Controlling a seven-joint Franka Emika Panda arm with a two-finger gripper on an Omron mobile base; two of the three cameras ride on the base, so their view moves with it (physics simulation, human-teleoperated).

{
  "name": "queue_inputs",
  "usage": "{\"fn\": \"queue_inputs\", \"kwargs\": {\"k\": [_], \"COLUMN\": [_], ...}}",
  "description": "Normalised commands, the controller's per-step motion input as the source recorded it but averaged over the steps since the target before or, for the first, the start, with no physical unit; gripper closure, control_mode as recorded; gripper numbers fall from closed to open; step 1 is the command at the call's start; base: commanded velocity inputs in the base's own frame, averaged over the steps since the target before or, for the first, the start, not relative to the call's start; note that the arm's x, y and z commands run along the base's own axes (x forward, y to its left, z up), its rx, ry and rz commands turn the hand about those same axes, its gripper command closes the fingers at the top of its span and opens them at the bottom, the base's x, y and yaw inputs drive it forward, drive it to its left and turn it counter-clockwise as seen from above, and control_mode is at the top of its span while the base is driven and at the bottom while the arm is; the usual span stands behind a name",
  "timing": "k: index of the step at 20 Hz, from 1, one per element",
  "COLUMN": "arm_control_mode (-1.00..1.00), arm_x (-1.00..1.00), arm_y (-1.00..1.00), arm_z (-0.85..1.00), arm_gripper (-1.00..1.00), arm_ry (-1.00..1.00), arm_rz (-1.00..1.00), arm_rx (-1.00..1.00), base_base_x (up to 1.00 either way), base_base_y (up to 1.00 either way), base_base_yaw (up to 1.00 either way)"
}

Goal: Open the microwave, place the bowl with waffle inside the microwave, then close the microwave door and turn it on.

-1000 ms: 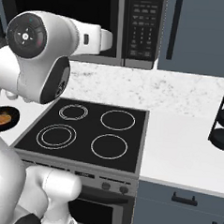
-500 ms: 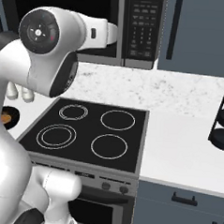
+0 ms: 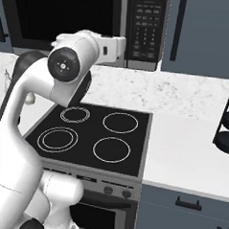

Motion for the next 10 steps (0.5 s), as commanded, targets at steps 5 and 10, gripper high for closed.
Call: {"fn": "queue_inputs", "kwargs": {"k": [5,10], "arm_control_mode": [-1.0,-1.0], "arm_x": [0.4,0.55], "arm_y": [-0.11,-0.05], "arm_z": [0.0,-0.06], "arm_gripper": [-1.0,-1.0], "arm_ry": [0.0,0.0], "arm_rz": [0.0,0.0], "arm_rx": [0.0,0.0], "base_base_x": [0.0,0.0], "base_base_y": [0.0,0.0], "base_base_yaw": [0.0,0.0]}}
